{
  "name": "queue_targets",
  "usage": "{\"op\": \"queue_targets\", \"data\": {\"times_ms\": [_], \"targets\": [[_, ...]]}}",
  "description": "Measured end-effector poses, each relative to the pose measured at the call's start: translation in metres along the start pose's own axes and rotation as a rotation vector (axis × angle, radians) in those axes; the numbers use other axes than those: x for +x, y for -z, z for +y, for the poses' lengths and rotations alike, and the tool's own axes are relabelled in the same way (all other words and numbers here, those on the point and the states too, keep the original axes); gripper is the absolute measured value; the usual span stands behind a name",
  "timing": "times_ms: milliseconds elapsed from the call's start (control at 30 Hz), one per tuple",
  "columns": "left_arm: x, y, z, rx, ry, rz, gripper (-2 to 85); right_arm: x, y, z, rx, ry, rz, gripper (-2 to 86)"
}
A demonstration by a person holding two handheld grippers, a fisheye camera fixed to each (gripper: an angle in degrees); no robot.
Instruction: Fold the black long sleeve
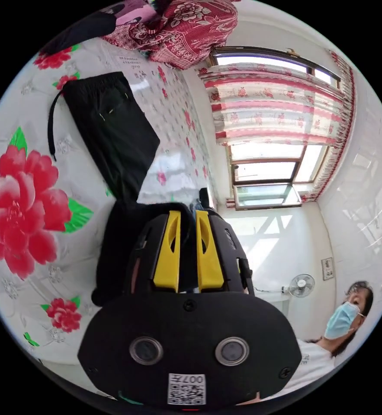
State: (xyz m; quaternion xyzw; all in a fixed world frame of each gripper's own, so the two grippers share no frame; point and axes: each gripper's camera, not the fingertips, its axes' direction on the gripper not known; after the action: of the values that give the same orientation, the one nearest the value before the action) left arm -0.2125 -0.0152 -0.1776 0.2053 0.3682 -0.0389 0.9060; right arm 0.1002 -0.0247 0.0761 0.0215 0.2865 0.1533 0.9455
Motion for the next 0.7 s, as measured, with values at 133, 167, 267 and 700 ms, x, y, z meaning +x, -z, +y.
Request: {"op": "queue_targets", "data": {"times_ms": [133, 167, 267, 700], "targets": [[0.0, -0.026, -0.023, 0.08, 0.033, -0.148, 10.9, 0.011, -0.037, -0.022, 0.098, -0.05, 0.195, 5.2], [0.0, -0.027, -0.02, 0.107, 0.001, -0.177, 11.2, 0.02, -0.046, -0.018, 0.095, -0.065, 0.229, 6.3], [-0.009, -0.022, 0.002, 0.099, -0.073, -0.309, 11.6, 0.054, -0.059, 0.014, 0.049, -0.114, 0.292, 8.6], [-0.017, -0.04, -0.002, -0.046, -0.254, -0.307, 14.1, 0.058, -0.074, -0.026, -0.104, 0.048, 0.435, 11.4]]}}
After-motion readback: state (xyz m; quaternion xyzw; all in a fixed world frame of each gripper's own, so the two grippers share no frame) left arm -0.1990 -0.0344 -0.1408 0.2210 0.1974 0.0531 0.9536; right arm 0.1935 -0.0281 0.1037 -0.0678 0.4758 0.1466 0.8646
